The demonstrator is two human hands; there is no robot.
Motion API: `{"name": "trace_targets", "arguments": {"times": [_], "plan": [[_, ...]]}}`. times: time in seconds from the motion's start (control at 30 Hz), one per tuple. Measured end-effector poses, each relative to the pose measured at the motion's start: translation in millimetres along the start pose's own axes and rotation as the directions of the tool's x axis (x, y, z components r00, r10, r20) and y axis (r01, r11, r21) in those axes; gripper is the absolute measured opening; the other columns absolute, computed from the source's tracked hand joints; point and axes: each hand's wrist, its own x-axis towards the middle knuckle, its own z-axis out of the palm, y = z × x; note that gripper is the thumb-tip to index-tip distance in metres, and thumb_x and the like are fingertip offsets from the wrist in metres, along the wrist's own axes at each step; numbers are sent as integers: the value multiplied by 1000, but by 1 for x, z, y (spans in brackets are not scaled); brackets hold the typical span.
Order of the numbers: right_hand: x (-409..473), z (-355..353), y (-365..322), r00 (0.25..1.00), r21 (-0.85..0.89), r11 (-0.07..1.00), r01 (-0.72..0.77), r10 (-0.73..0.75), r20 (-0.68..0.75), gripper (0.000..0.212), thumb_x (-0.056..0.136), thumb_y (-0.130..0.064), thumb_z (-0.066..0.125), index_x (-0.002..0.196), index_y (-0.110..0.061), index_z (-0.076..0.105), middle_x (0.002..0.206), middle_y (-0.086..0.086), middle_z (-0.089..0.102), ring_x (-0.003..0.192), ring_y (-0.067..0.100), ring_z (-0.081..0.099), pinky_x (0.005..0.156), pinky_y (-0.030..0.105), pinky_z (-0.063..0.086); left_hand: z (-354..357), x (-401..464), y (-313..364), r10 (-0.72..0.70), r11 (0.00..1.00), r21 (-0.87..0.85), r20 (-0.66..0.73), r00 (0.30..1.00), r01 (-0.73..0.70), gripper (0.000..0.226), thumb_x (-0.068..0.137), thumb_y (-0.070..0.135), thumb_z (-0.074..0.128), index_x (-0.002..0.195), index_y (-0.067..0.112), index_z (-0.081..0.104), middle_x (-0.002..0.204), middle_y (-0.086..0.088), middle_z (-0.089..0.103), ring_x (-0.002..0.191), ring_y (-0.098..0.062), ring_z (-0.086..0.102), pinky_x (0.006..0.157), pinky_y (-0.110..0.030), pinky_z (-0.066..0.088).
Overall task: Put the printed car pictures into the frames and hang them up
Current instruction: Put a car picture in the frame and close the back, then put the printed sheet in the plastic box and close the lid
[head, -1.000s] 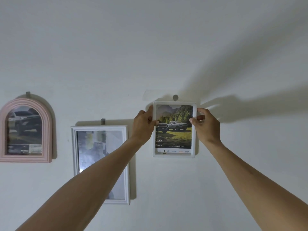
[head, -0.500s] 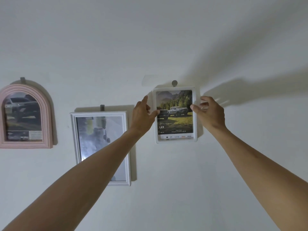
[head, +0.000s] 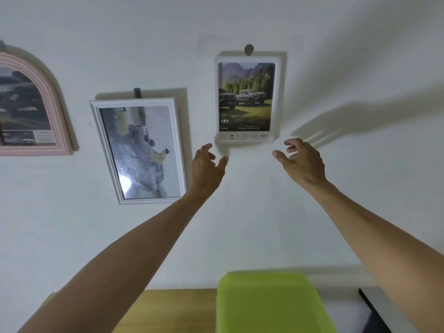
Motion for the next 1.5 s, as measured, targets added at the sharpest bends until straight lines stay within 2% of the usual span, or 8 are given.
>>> {"name": "trace_targets", "arguments": {"times": [0.23,0.43,0.8,1.0,1.07,1.17,1.37,1.5], "plan": [[-88,43,71,948,-189,979,-79,132,289,55,89,-58,59,134,-28,52,131,1,56,118,22,57,93,39,44,44,-86,-70,-210,966,189,169,963,178,58,88,40,66,138,16,46,118,-3,58,101,-21,61,94,-37,46],[-169,65,145,800,-320,924,-211,351,487,61,91,-57,58,140,-23,46,139,10,45,119,30,55,91,38,42,75,-168,-125,-492,847,414,374,786,333,63,90,41,62,142,16,40,139,-10,44,127,-27,47,103,-39,38],[-270,62,272,504,-572,727,-379,681,531,80,94,-58,53,151,-7,29,148,19,35,134,36,43,102,46,45,102,-289,-196,-768,609,671,365,526,423,66,86,42,69,132,1,44,139,-19,39,128,-35,42,99,-44,44],[-271,71,292,419,-549,703,-453,711,565,75,90,-60,58,137,-4,44,132,15,51,115,32,56,81,37,49,111,-303,-212,-813,565,626,309,493,538,43,80,39,76,70,7,49,117,-23,58,110,-35,54,84,-38,47],[-270,74,295,415,-547,706,-450,708,571,71,87,-58,65,131,-5,49,128,13,55,111,30,58,80,36,50,112,-302,-215,-825,553,581,286,487,597,39,75,35,81,82,3,59,117,-22,60,109,-35,56,86,-40,51],[-267,77,298,411,-528,690,-495,721,558,69,84,-48,75,130,-3,51,129,14,57,113,32,59,80,35,49,110,-300,-216,-848,523,508,232,476,684,67,68,23,87,124,0,57,129,-17,55,118,-34,53,94,-41,48],[-254,75,304,363,-433,651,-623,731,577,92,78,-35,84,151,-7,35,149,15,48,134,34,48,103,42,44,104,-297,-222,-866,499,354,243,437,791,84,57,9,91,132,1,53,126,-13,61,117,-33,56,93,-40,49],[-252,74,307,342,-356,626,-694,722,602,97,68,-35,92,148,-13,41,140,12,57,124,32,57,101,44,49,92,-292,-224,-839,541,320,274,471,778,89,52,15,93,133,9,57,117,-13,67,108,-32,62,92,-42,52]]}}
